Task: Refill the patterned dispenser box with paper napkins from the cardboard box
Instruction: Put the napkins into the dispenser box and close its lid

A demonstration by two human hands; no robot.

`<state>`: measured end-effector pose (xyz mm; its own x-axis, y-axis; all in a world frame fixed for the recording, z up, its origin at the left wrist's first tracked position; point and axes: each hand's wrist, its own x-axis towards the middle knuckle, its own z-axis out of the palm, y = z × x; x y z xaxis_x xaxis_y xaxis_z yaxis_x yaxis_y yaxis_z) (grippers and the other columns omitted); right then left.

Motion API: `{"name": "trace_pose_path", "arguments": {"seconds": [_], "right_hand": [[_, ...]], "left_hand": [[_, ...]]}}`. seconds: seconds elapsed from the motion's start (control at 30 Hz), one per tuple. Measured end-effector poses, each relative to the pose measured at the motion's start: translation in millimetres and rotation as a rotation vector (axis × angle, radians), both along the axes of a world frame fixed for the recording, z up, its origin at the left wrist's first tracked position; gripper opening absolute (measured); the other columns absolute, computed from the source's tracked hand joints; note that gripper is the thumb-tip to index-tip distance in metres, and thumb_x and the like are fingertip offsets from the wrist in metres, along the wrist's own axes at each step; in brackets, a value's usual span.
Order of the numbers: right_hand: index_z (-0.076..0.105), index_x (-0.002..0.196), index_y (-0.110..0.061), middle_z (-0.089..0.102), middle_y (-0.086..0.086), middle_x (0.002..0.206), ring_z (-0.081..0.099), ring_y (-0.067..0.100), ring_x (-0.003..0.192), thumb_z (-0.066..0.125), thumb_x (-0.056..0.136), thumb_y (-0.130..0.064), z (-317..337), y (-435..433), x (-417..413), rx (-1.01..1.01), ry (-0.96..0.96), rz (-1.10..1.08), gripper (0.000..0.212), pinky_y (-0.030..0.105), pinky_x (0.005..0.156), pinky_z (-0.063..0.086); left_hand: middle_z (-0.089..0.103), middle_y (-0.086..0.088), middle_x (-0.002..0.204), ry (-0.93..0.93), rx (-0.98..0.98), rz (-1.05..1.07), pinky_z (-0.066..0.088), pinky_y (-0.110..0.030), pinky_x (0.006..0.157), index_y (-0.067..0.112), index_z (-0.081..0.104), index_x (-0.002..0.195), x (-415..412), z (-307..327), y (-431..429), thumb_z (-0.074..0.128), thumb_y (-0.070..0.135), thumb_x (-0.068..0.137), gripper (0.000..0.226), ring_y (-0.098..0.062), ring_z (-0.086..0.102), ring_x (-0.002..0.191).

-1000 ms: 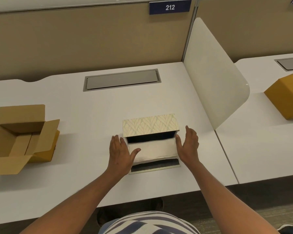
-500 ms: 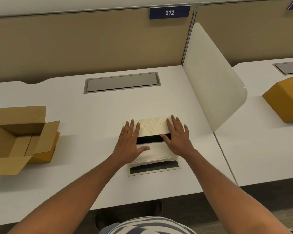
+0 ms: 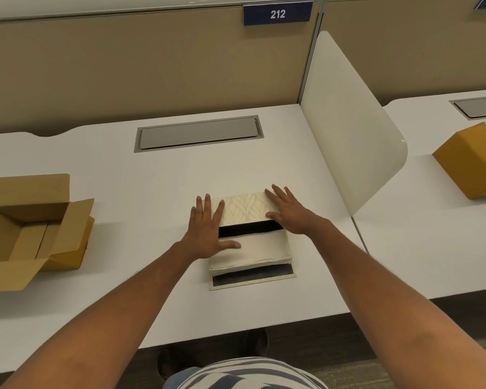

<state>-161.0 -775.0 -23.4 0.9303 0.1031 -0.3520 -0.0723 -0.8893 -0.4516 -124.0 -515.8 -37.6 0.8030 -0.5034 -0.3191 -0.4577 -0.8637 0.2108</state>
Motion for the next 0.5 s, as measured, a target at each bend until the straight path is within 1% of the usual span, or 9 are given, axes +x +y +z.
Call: {"name": "trace_pose_path", "arguments": {"seconds": [0.07,0.1,0.17,0.2,0.23,0.3,0.4,0.5], "right_hand": [[-0.006,0.154,-0.024,-0.016,0.001,0.163,-0.018,0.030,0.148,0.044,0.096,-0.052,0,-1,-3,0.006,0.037,0.022,0.081,0.053,0.121,0.005],[-0.010,0.154,-0.025,-0.020,0.000,0.162,-0.020,0.030,0.148,0.051,0.090,-0.058,0,-1,-4,0.008,0.056,0.032,0.094,0.055,0.120,0.006],[-0.018,0.152,-0.027,-0.025,-0.001,0.161,-0.022,0.030,0.147,0.067,0.068,-0.072,-1,0,-8,-0.029,0.088,0.062,0.127,0.059,0.118,0.007],[-0.021,0.150,-0.028,-0.027,-0.002,0.160,-0.022,0.031,0.147,0.072,0.057,-0.075,-1,0,-9,-0.068,0.094,0.084,0.140,0.061,0.116,0.007],[-0.024,0.149,-0.028,-0.030,-0.002,0.159,-0.023,0.031,0.147,0.075,0.050,-0.076,-1,1,-10,-0.106,0.100,0.105,0.148,0.063,0.115,0.006],[-0.028,0.147,-0.028,-0.033,0.000,0.157,-0.024,0.033,0.146,0.079,0.044,-0.074,0,2,-12,-0.159,0.104,0.127,0.156,0.066,0.113,0.002],[-0.031,0.146,-0.027,-0.035,0.002,0.157,-0.024,0.036,0.146,0.077,0.041,-0.078,0,5,-17,-0.212,0.076,0.137,0.158,0.067,0.112,0.000],[-0.032,0.146,-0.026,-0.034,0.003,0.157,-0.023,0.037,0.146,0.072,0.041,-0.083,-3,7,-25,-0.231,0.048,0.131,0.158,0.068,0.113,0.000]], "left_hand": [[-0.036,-0.019,0.151,-0.018,0.054,-0.031,-0.014,-0.055,0.115,0.026,-0.026,0.146,-2,0,1,0.034,0.100,0.035,0.147,-0.039,-0.038,0.136],[-0.038,-0.020,0.150,-0.024,0.073,-0.044,-0.015,-0.056,0.114,0.028,-0.030,0.144,-3,0,2,0.039,0.100,0.030,0.152,-0.040,-0.040,0.134],[-0.039,-0.021,0.149,-0.037,0.101,-0.068,-0.018,-0.057,0.113,0.029,-0.032,0.143,-5,-1,3,0.051,0.097,0.026,0.158,-0.041,-0.042,0.133],[-0.039,-0.021,0.149,-0.049,0.111,-0.074,-0.018,-0.057,0.112,0.029,-0.032,0.143,-6,-1,3,0.054,0.096,0.025,0.160,-0.042,-0.041,0.133],[-0.038,-0.022,0.149,-0.064,0.119,-0.077,-0.019,-0.058,0.111,0.029,-0.031,0.143,-7,-2,3,0.056,0.095,0.024,0.162,-0.042,-0.041,0.133],[-0.037,-0.023,0.149,-0.088,0.131,-0.077,-0.020,-0.058,0.110,0.028,-0.031,0.144,-10,-2,2,0.058,0.094,0.023,0.164,-0.043,-0.040,0.133],[-0.038,-0.024,0.149,-0.109,0.138,-0.072,-0.024,-0.056,0.108,0.027,-0.031,0.143,-16,-1,1,0.060,0.093,0.025,0.164,-0.043,-0.041,0.133],[-0.037,-0.024,0.149,-0.133,0.123,-0.056,-0.018,-0.058,0.112,0.026,-0.029,0.145,-24,-1,2,0.061,0.092,0.026,0.163,-0.043,-0.041,0.133]]}}
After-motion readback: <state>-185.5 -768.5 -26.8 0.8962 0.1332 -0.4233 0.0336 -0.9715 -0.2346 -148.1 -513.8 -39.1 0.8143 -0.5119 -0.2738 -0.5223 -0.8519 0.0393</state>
